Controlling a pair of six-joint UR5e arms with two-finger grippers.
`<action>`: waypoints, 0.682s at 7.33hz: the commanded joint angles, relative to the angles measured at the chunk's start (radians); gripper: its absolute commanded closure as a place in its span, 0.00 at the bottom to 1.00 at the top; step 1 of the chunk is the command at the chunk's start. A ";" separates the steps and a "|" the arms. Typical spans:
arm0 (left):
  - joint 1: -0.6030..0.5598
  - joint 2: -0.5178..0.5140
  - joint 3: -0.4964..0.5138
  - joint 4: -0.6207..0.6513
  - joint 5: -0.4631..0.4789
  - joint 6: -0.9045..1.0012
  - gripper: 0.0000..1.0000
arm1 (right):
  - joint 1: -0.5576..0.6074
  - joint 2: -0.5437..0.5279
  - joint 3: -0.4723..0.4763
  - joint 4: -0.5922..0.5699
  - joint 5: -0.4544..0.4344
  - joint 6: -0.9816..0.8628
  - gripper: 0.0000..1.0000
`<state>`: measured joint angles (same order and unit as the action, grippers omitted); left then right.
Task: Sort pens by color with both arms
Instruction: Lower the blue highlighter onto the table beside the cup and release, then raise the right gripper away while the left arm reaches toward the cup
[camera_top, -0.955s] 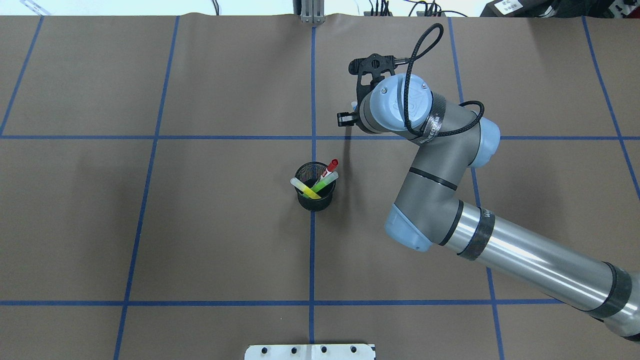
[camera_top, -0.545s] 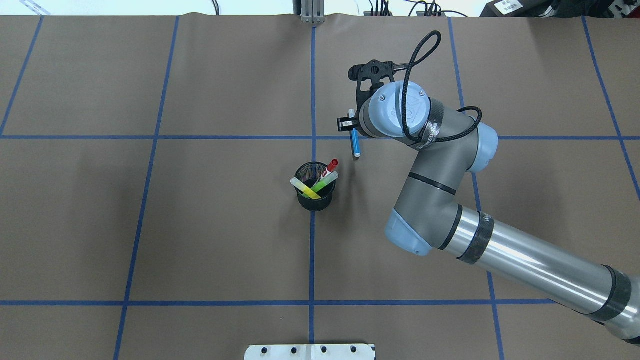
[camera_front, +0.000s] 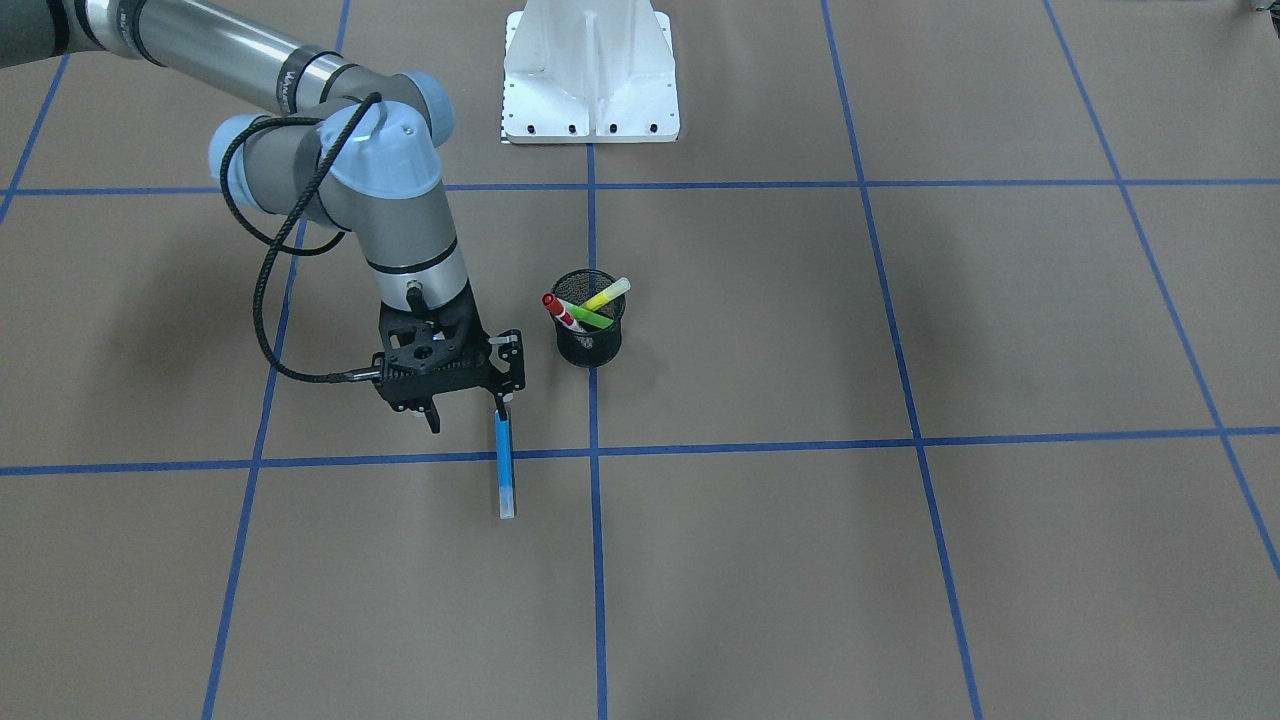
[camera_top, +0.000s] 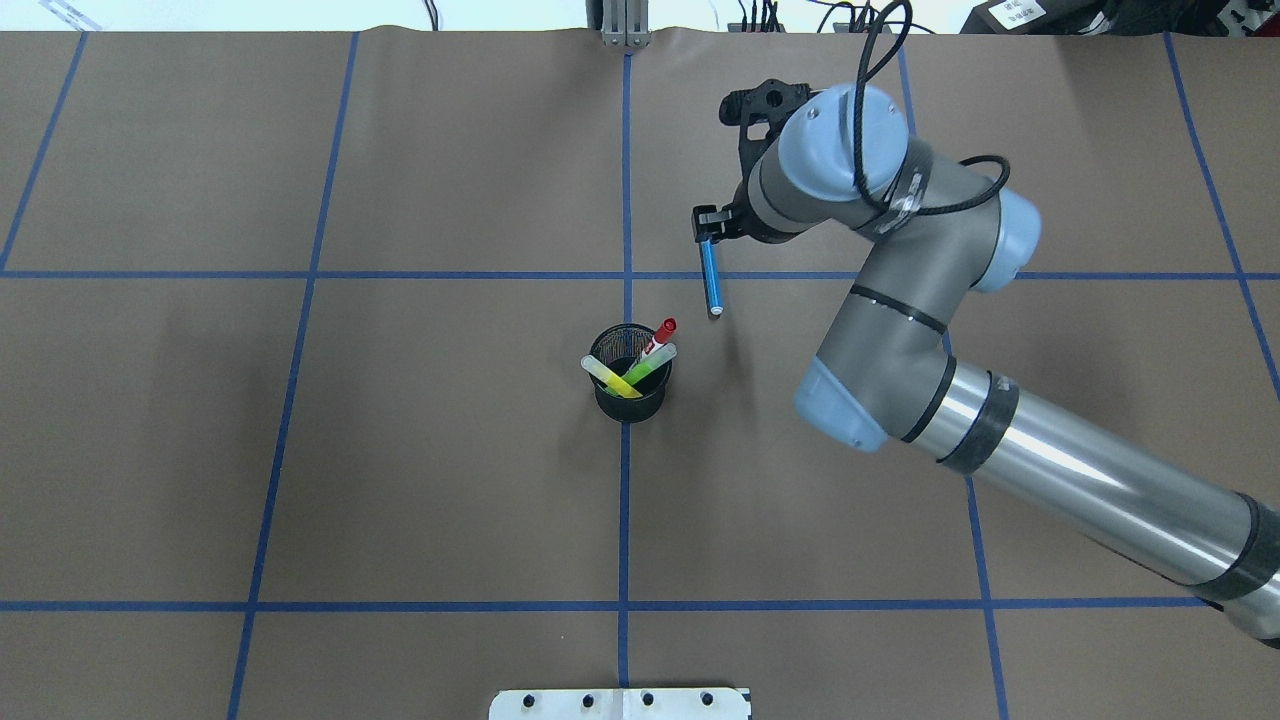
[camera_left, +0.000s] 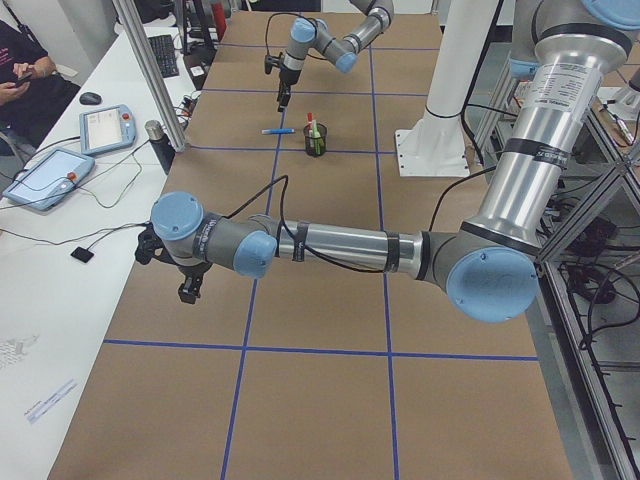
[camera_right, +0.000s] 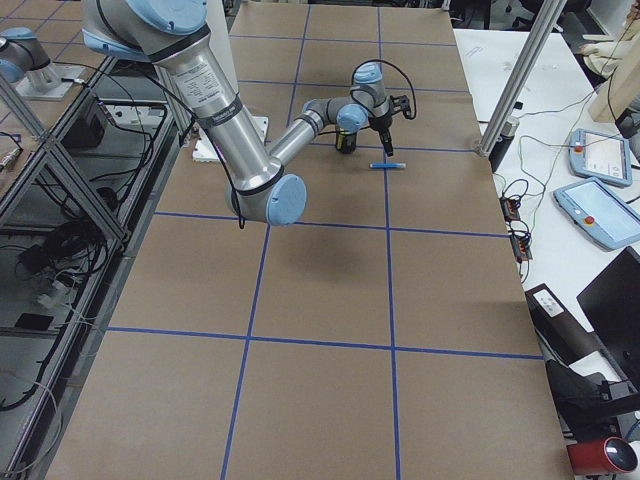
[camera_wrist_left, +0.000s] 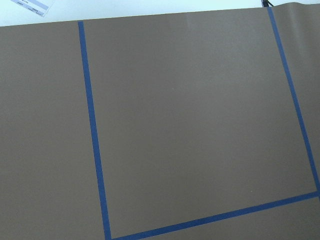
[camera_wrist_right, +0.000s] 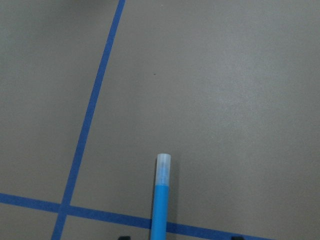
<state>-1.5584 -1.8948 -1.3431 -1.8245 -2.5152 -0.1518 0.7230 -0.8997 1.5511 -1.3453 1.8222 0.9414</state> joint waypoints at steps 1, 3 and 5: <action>0.018 -0.044 -0.001 0.001 -0.001 -0.133 0.00 | 0.126 -0.004 0.009 -0.105 0.231 -0.106 0.26; 0.060 -0.096 -0.031 0.001 -0.001 -0.335 0.00 | 0.208 -0.002 0.012 -0.237 0.337 -0.244 0.24; 0.167 -0.148 -0.117 0.014 0.004 -0.570 0.07 | 0.266 -0.021 0.014 -0.294 0.350 -0.375 0.14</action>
<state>-1.4559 -2.0106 -1.4075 -1.8210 -2.5139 -0.5803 0.9497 -0.9093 1.5643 -1.5955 2.1566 0.6556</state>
